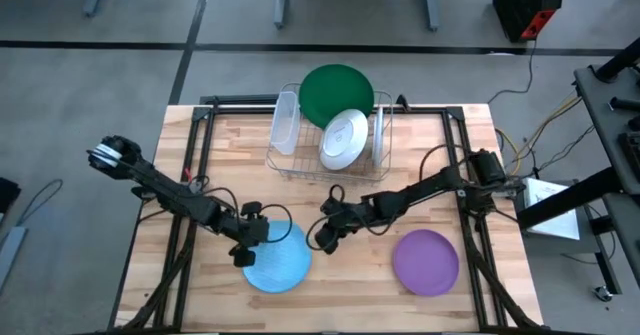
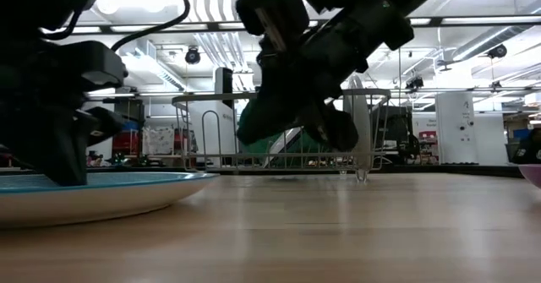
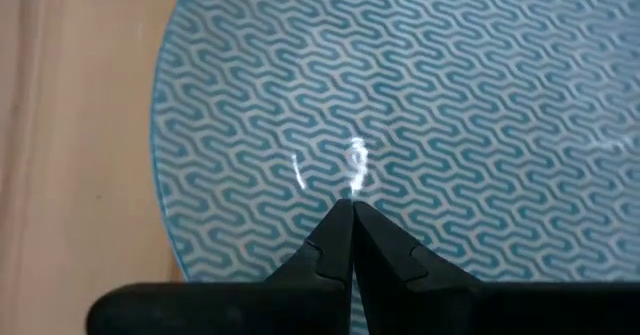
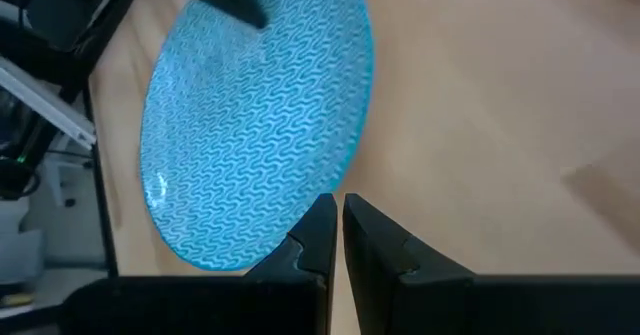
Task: Sort dishes
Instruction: Put the light blue plate into the dish rack
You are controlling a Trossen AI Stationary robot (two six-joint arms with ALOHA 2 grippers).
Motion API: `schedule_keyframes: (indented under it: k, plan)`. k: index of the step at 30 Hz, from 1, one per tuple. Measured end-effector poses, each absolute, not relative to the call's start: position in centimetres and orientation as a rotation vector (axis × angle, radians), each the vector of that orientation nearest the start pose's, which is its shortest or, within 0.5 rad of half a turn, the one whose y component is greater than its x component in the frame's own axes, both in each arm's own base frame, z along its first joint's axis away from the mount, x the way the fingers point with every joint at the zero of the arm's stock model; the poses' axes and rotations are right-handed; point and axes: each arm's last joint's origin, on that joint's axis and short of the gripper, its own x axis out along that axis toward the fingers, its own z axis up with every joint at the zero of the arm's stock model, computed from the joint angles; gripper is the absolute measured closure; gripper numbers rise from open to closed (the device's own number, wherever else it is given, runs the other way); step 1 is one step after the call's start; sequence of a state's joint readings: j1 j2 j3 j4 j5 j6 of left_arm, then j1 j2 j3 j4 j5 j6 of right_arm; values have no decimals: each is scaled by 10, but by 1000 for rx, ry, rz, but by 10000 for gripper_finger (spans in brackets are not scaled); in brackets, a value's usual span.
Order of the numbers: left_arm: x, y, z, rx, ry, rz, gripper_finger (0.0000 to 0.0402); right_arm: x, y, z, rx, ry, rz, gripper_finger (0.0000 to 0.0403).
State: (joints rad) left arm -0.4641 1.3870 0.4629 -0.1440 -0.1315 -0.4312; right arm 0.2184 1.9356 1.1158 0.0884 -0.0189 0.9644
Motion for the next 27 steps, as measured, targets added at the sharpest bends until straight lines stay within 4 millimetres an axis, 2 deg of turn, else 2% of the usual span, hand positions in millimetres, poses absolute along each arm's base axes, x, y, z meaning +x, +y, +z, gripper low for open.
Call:
schedule_keyframes:
  k: [5,15,21,27]
  plan:
    - [197,-93,114,-91,1043,-28,401,394,99,143,865,802,-111,370]
    - [203,-94,109,-76,982,25,401,390,114,132,919,806,-189,258]
    - [204,-93,108,-64,951,61,401,388,116,122,935,813,-239,207]
    - [201,-91,103,-98,874,71,402,392,116,111,954,795,-243,179]
